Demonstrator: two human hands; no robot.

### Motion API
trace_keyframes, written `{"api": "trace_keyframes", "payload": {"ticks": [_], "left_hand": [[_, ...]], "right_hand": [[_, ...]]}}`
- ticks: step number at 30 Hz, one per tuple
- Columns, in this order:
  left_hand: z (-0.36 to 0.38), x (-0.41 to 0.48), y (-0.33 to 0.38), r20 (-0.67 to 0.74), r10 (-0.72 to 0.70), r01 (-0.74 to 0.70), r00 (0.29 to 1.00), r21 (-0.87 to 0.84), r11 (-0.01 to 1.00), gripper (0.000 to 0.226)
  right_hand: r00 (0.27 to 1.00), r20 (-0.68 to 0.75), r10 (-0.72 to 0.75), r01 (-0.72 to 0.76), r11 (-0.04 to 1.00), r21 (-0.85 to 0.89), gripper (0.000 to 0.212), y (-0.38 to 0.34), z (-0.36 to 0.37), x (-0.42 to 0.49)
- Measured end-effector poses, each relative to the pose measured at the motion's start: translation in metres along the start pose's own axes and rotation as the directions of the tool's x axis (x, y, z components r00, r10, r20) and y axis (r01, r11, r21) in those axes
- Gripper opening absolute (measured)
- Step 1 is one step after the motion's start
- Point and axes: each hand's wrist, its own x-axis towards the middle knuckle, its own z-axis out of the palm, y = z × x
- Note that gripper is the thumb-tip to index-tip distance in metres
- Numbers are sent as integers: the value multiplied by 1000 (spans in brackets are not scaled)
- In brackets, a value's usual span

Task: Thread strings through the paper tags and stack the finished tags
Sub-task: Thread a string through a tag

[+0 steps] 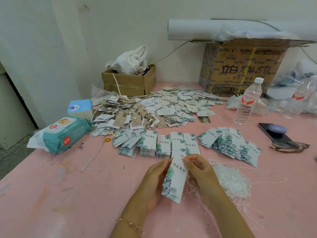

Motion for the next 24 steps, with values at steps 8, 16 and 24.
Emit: {"api": "trace_keyframes", "payload": {"ticks": [8,16,24], "left_hand": [[0,1,-1,-60,9,-5,998,75,997,26],[1,3,-5,-161,97,-67,982,184,981,15],[-4,10,-11,-189,230,-158,955,334,929,20]], "right_hand": [[993,119,-22,33,995,-91,11,-1,0,-2],[992,126,-27,47,987,-156,10,1,2,-2],[997,80,-10,23,986,-166,2,4,2,1]]}}
